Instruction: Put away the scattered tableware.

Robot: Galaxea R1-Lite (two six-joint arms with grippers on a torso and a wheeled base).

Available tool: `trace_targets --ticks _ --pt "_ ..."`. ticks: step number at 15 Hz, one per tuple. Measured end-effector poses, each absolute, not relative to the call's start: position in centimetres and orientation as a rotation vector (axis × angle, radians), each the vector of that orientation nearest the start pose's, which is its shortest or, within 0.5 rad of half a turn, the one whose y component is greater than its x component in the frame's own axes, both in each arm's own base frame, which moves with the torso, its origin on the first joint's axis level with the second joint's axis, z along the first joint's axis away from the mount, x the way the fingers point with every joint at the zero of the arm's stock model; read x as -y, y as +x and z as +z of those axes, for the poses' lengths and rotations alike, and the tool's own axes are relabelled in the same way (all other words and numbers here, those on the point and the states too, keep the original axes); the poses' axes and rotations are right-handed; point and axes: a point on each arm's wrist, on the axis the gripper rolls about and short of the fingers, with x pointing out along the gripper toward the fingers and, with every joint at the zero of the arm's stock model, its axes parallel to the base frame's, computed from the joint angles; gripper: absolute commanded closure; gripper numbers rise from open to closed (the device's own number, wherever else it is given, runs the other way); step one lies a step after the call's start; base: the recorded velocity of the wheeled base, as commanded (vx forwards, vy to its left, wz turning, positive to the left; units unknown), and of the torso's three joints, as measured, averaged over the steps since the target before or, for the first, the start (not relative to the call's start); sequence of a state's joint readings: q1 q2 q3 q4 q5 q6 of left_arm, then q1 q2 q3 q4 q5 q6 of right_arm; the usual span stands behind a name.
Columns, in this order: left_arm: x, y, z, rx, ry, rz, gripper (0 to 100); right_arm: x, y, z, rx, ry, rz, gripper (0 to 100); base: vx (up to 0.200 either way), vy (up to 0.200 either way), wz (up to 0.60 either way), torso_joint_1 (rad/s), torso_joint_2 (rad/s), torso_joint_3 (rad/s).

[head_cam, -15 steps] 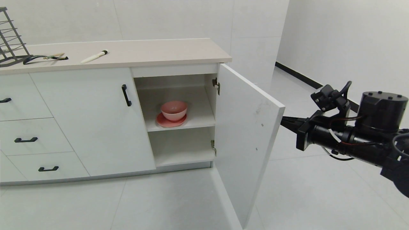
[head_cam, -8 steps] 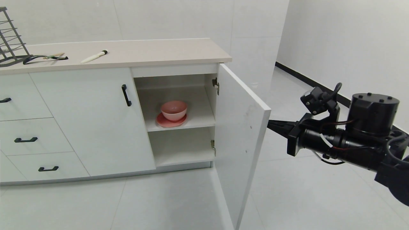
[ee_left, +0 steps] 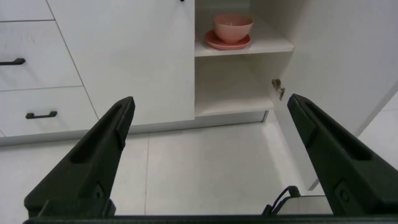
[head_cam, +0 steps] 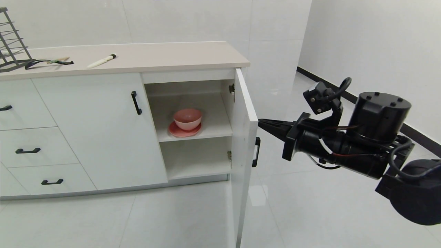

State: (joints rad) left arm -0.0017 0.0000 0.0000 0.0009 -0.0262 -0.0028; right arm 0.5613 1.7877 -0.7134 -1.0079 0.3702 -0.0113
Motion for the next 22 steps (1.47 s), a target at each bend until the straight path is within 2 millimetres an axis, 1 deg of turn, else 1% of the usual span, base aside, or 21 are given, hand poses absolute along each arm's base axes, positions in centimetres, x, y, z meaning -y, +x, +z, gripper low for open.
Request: trace_targets --ticks 4,6,8,11,14,19,22 --pt "0.1 -2.3 7.5 0.0 -0.003 -0.027 0 -18.8 27.5 16.0 -0.072 -0.018 0.944 100 0.0 0.0 0.0 0.0 0.0 0.0" --pt "0.0 -2.3 7.5 -0.001 -0.011 -0.025 0 -20.0 28.6 15.8 -0.043 -0.013 0.958 100 0.0 0.0 0.0 0.0 0.0 0.0" --pt "0.0 -2.3 7.5 -0.001 -0.014 -0.024 0 -21.8 29.5 15.3 -0.017 -0.005 0.985 100 0.0 0.0 0.0 0.0 0.0 0.0" --pt "0.0 -2.3 7.5 0.0 -0.014 -0.024 0 -24.5 30.2 14.7 0.015 0.043 1.032 100 0.0 0.0 0.0 0.0 0.0 0.0" --pt "0.0 -2.3 7.5 0.0 -0.014 -0.025 0 -25.6 31.2 13.8 0.026 0.046 1.039 100 0.0 0.0 0.0 0.0 0.0 0.0" --pt "0.0 -2.3 7.5 0.0 -0.013 -0.025 0 -26.9 33.4 12.5 0.063 0.051 1.034 100 0.0 0.0 0.0 0.0 0.0 0.0" --pt "0.0 -2.3 7.5 0.0 -0.013 -0.025 0 -27.8 34.3 12.1 0.097 0.055 1.039 100 0.0 0.0 0.0 0.0 0.0 0.0"
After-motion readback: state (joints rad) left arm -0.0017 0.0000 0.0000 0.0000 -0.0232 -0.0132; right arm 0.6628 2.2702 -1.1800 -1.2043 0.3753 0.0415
